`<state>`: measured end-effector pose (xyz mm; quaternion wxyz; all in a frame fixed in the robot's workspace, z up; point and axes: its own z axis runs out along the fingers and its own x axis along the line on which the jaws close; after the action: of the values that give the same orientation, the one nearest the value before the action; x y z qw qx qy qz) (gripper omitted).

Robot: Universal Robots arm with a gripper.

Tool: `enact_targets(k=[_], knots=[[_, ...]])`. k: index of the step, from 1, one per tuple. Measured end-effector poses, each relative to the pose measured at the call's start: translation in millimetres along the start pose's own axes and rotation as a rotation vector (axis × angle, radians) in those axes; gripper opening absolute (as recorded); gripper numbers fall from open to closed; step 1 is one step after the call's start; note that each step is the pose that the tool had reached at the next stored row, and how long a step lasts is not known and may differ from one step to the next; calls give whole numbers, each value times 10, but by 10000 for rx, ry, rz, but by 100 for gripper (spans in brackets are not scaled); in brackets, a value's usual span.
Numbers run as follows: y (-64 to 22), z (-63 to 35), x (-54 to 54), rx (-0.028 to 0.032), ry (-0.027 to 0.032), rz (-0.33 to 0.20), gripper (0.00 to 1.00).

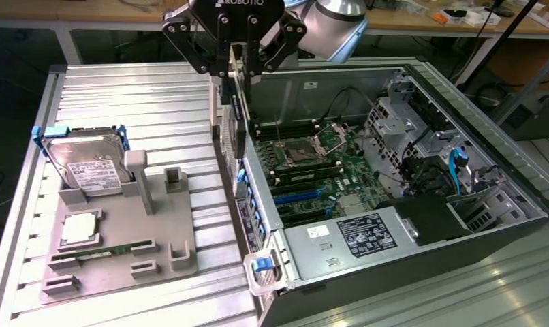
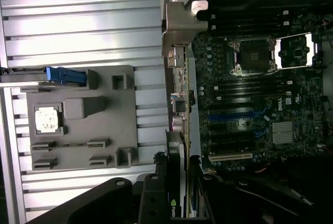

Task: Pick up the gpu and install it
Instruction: 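Pick up the gpu and move the gpu toward the slot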

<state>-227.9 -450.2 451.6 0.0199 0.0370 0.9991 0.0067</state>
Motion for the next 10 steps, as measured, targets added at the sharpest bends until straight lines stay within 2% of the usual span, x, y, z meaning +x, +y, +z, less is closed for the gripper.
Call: enact_targets(k=[10], knots=[[34, 8, -197, 0, 0, 0, 27]])
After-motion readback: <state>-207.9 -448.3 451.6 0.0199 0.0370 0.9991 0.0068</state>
